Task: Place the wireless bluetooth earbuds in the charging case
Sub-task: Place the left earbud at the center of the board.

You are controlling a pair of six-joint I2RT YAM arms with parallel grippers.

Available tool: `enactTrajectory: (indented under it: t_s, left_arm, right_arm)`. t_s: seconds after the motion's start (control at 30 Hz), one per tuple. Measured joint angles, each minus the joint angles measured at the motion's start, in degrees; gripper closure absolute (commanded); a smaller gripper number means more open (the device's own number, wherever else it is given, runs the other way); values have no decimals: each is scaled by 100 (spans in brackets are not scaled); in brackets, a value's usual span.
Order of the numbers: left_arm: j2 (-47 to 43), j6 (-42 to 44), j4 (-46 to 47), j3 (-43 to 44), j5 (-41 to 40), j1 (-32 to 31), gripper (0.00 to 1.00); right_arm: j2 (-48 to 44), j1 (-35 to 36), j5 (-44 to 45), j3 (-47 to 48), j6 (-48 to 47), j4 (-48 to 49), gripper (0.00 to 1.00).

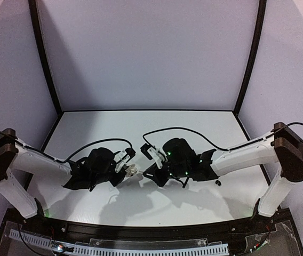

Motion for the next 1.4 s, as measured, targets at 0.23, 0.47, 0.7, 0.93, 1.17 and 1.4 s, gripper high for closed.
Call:
enactTrajectory:
  t_s: [0.23, 0.47, 0.7, 0.93, 1.17, 1.4]
  left_arm:
    - [398, -308, -186, 44, -544, -330, 99]
    - [496, -387, -111, 44, -763, -446, 99]
    - [289, -402, -420, 195, -610, -437, 99]
    - [-9, -459, -761, 341, -90, -328, 99]
    - [-9, -533, -866, 341, 20, -186, 99]
    - [-39, -719, -1034, 369, 129, -76, 99]
  right_arm:
    - [0, 28, -2, -286, -107, 455, 100]
    - [378, 109, -70, -334, -424, 984, 100]
    - [577, 131, -177, -310, -629, 1051, 100]
    - [494, 129, -142, -271, -632, 1231, 100]
    - [745, 111, 17, -9, -743, 1167, 100]
    - [879, 90, 177, 245, -929, 984, 100]
